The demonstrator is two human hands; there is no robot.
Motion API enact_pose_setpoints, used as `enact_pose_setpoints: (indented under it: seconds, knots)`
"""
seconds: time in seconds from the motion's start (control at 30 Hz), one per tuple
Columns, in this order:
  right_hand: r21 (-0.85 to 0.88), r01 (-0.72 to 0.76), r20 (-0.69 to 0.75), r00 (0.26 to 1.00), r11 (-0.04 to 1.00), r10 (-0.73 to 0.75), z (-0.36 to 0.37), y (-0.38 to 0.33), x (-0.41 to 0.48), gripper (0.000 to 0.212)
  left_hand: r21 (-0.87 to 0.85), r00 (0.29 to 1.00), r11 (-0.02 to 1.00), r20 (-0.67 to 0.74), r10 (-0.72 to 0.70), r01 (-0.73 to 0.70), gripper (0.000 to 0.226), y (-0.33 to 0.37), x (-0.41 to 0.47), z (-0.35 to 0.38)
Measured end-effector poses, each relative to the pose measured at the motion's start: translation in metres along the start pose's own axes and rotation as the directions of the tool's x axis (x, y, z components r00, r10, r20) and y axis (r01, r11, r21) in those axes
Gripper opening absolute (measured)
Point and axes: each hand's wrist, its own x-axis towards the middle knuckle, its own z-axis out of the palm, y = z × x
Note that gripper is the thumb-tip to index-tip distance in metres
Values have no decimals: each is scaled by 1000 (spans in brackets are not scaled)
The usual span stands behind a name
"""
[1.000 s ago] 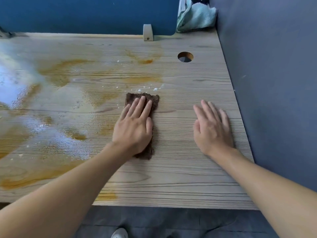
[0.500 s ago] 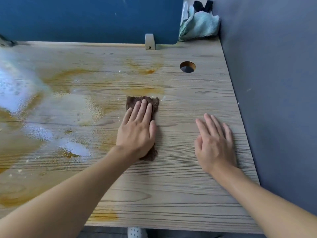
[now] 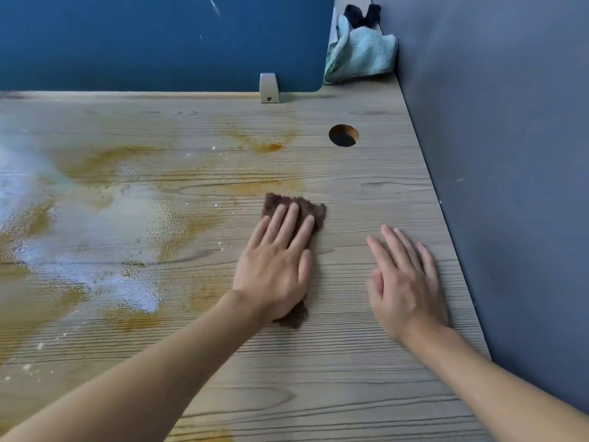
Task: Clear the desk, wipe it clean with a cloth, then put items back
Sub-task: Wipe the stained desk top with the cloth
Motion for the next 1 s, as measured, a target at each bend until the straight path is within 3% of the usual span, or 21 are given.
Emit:
enact_pose_setpoints:
  seconds: [0.1, 0.17, 0.3, 0.37, 0.4, 0.5, 0.57, 0.63, 0.73, 0.8, 0.9, 1.0]
  knots:
    - [22, -15, -23, 1000, 1000, 16, -4, -1, 8, 54, -45, 962, 963, 60, 267, -264, 60, 9, -29, 1]
    - [45, -47, -40, 998, 998, 49, -11, -2, 31, 46, -35, 948, 953, 91, 304, -302, 61, -7, -12, -1]
    - [60, -53, 1, 999, 997, 53, -6, -2, 81, 64, 40, 997, 996, 0, -83, 83, 64, -39, 46, -7]
    - [12, -40, 15, 999, 999, 39, 3, -1, 85, 65, 29, 988, 987, -9, -156, 156, 66, -31, 46, -5]
    - [4, -41, 9, 999, 999, 41, 8, 0, 86, 65, 32, 995, 994, -12, -103, 103, 66, -23, 39, -3]
    - [-7, -39, 5, 999, 999, 39, 9, 0, 84, 63, 16, 970, 971, 56, 237, -238, 62, -5, 1, -1]
    - [-6, -35, 2, 999, 999, 35, 7, 1, 84, 62, 1, 938, 943, 101, 330, -332, 61, -15, 7, -2]
    - [-8, -17, -4, 1000, 1000, 17, 8, 0, 85, 60, 20, 967, 968, 62, 248, -249, 60, -32, 35, -4]
    - [-26, -20, -3, 1000, 999, 20, 7, 0, 84, 58, 46, 996, 995, -2, -86, 86, 63, -45, 78, -9]
    - [-31, -18, -3, 1000, 999, 18, 7, 0, 86, 59, 48, 989, 988, -16, -144, 144, 64, -35, 80, -6]
    - [-23, -25, 6, 1000, 999, 25, 6, -1, 86, 60, 47, 995, 994, -2, 100, -100, 63, -13, 46, -3]
    - [-26, -30, 9, 1000, 999, 30, 6, -3, 87, 60, 0, 933, 939, 114, 342, -344, 62, -18, 31, -2]
